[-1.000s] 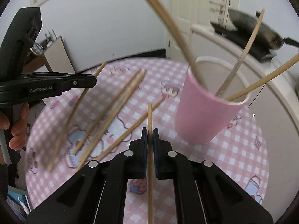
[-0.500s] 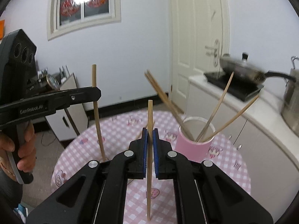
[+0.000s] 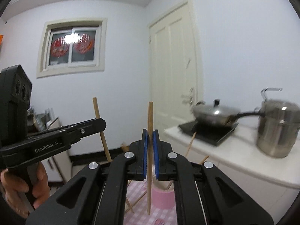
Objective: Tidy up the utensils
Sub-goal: 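Lift both held chopsticks upright above the pink cup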
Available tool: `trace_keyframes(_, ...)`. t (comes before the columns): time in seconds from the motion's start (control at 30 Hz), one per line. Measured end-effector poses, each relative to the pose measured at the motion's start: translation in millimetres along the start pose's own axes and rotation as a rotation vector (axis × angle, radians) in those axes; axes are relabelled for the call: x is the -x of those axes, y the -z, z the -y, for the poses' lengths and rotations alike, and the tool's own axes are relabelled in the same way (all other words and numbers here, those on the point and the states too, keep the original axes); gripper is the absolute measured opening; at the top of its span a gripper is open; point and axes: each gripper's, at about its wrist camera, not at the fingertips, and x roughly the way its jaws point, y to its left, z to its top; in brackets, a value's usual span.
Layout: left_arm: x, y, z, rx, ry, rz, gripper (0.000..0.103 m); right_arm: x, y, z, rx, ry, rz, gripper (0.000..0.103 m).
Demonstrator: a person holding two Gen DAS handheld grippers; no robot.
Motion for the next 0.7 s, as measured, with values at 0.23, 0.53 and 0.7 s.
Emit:
trace_keyframes(0.23,-26,-5,4,0.033,-0.008,0.132,0.005,-13,-1,17,-0.025,0.057,0.094,0.004)
trace_keyframes(0.53,-46,5,1,0.003,-0.063,0.199,0.005,-23,13,33,-0.053,0.108,0.162,0.004)
trace_keyframes(0.7,-68,21,-5,-0.013,-0.099,0.180,0.005,-27,18,34,-0.057,0.114,0.194,0.004)
